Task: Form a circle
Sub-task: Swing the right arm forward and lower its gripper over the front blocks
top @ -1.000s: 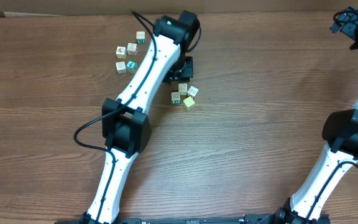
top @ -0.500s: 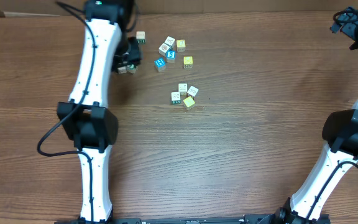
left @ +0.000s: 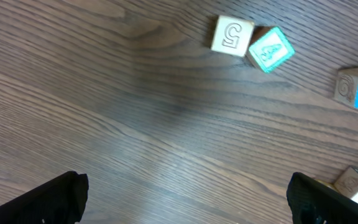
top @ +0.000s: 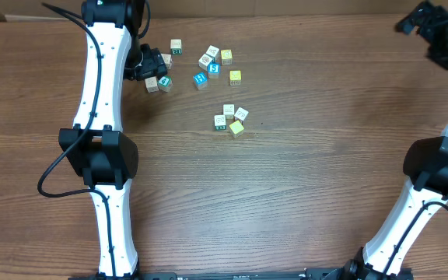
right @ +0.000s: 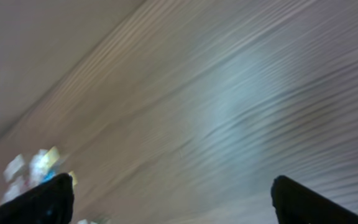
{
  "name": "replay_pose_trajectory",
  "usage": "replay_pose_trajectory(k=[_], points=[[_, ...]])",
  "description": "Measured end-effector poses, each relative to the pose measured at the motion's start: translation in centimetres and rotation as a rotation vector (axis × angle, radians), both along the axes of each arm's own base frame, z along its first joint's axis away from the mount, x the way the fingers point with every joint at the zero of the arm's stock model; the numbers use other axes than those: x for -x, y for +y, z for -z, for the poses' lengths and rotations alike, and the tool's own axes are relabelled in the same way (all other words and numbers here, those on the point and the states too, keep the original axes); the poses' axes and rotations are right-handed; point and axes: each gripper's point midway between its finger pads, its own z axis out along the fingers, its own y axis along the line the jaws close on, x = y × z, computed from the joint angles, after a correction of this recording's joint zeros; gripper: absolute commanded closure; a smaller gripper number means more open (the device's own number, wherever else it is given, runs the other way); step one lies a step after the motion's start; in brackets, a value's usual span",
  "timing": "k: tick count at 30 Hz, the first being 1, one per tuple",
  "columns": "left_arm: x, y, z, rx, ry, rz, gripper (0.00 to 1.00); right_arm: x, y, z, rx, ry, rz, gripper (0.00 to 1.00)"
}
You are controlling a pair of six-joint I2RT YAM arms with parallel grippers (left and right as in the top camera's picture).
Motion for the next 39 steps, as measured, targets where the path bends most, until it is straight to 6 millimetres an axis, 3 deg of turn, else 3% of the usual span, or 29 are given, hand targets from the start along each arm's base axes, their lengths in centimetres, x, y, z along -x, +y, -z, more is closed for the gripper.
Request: replay_pose_trajectory(k=[2,6,10,15,18,21,28,33,39], points=[[0.0,0.1,0.0,-0.002,0.000,0.000,0.00,0.7,2.5,0.0,-0.056,0.010,-0.103,0.12],[0.0,0.1,0.0,-0.005,0.000,0.000,0.00,1.6,8.0,0.2,-0.085,0.035,-0.297,0.33],[0.0,0.1,0.0,-0.008,-0.001,0.000,0.00,1.8,14.9,1.2,-0.055,0.060,-0.479,0.39],[0.0,0.1,0.0,-0.009,-0.001,0.000,0.00,3.8,22.5,4.0,0.023,0.162,-0.659,0.35],[0.0,0.1,0.0,-0.009,-0.001,0.000,0.00,5.0,25.6,5.1,0.061,0.212,-0.707,0.34],[0.0,0.1,0.0,-0.009,-0.001,0.000,0.00,6.4,26.7,6.4,0.122,0.285,-0.704,0.33],[0.0,0.1,0.0,-0.009,-0.001,0.000,0.00,10.9,26.1,7.8,0.220,0.419,-0.687,0.34],[0.0,0.1,0.0,-0.009,-0.001,0.000,0.00,10.1,28.5,8.8,0.273,0.327,-0.736,0.30],[0.0,0.1,0.0,-0.009,-0.001,0.000,0.00,10.2,33.0,12.2,0.319,0.245,-0.876,0.31]])
